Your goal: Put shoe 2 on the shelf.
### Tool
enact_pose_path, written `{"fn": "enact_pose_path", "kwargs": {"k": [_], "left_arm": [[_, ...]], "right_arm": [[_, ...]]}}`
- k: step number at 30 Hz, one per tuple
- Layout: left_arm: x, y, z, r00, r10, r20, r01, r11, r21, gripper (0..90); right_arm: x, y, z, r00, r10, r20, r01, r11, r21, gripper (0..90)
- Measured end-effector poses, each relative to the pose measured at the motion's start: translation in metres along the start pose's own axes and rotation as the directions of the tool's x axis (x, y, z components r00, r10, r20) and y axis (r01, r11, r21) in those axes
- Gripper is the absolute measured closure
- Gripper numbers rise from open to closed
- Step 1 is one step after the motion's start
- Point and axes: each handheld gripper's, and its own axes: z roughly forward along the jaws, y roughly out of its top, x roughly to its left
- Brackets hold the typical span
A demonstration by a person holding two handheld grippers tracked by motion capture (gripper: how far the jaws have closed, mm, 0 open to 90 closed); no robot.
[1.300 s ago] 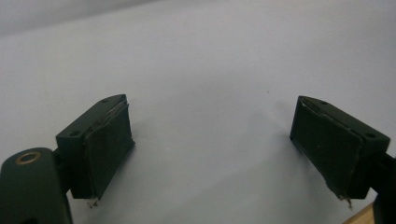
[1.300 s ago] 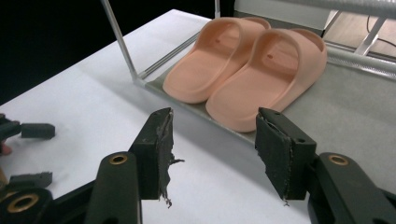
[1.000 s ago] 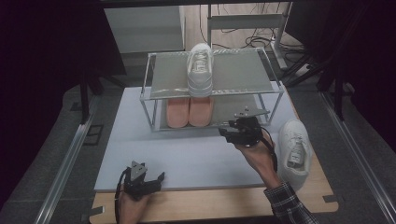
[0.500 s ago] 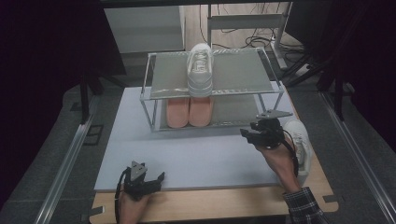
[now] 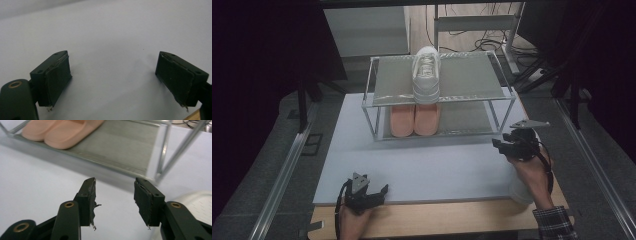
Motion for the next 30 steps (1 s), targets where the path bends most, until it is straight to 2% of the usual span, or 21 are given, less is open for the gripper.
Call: {"fn": "enact_pose_path", "kwargs": {"k": [9,14,17,25,30], "left_arm": [[0.0,0.0,0.0,1.0,0.0,0.0,0.0,1.0,0.0,12.7],[0.0,0.0,0.0,1.0,0.0,0.0,0.0,1.0,0.0,12.7],[0.0,0.0,0.0,1.0,0.0,0.0,0.0,1.0,0.0,12.7],[0.0,0.0,0.0,1.0,0.0,0.0,0.0,1.0,0.0,12.7],[0.0,0.0,0.0,1.0,0.0,-0.001,0.0,1.0,0.0,12.6]], "right_arm": [[-0.027,-0.01,-0.014,0.9975,0.045,0.054,-0.045,0.999,-0.002,56.4],[-0.04,-0.015,-0.021,0.9939,0.073,0.082,-0.073,0.997,-0.006,62.1],[-0.047,-0.018,-0.025,0.9911,0.088,0.1,-0.088,0.996,-0.003,68.7],[-0.068,-0.028,-0.034,0.9778,0.14,0.156,-0.141,0.99,-0.003,88.3],[-0.081,-0.036,-0.039,0.9648,0.169,0.202,-0.17,0.985,-0.011,89.1]]}}
